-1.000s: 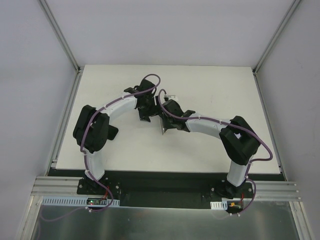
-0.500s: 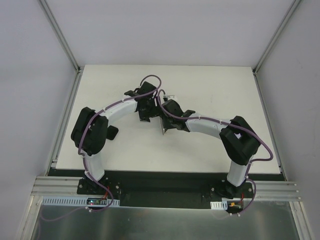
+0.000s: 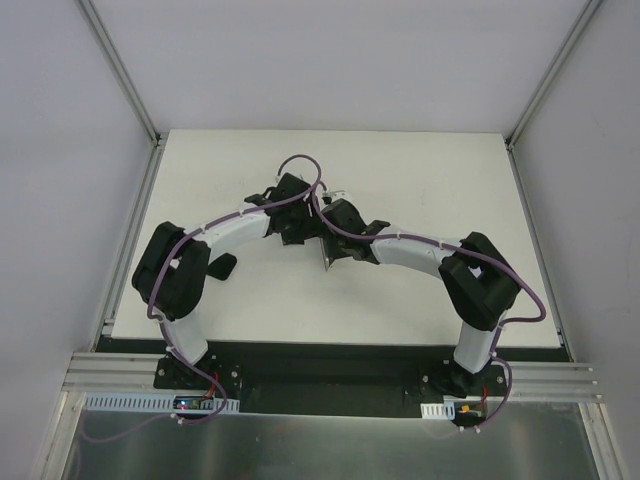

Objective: Take the phone out of the phone case
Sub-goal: Remove the phone case from the phone.

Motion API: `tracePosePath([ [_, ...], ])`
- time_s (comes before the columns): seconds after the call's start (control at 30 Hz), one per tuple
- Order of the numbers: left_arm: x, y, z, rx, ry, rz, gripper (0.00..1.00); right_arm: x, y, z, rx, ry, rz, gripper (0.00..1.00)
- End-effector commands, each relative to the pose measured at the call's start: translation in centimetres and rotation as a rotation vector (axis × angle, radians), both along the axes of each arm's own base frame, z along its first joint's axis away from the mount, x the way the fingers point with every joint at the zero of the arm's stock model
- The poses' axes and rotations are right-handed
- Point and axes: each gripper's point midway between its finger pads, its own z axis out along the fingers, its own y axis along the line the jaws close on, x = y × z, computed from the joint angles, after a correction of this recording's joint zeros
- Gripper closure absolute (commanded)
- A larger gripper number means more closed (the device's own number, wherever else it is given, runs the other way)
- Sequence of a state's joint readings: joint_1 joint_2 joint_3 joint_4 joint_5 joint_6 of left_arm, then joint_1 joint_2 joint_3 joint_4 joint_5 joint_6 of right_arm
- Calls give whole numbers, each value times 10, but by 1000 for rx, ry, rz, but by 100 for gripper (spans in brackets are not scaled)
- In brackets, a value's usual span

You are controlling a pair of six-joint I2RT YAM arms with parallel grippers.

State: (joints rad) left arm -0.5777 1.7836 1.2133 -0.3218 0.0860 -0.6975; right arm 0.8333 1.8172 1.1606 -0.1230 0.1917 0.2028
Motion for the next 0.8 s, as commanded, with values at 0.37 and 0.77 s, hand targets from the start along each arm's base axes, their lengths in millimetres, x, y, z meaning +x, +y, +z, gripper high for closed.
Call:
tracePosePath([
  [0.37,-130,83,-87,455,360,-90,48,-31,33,20,67,23,149,99],
  [0.77,-146,86,-75,401,379,-75,55,-29,25,19,61,29,118,99],
])
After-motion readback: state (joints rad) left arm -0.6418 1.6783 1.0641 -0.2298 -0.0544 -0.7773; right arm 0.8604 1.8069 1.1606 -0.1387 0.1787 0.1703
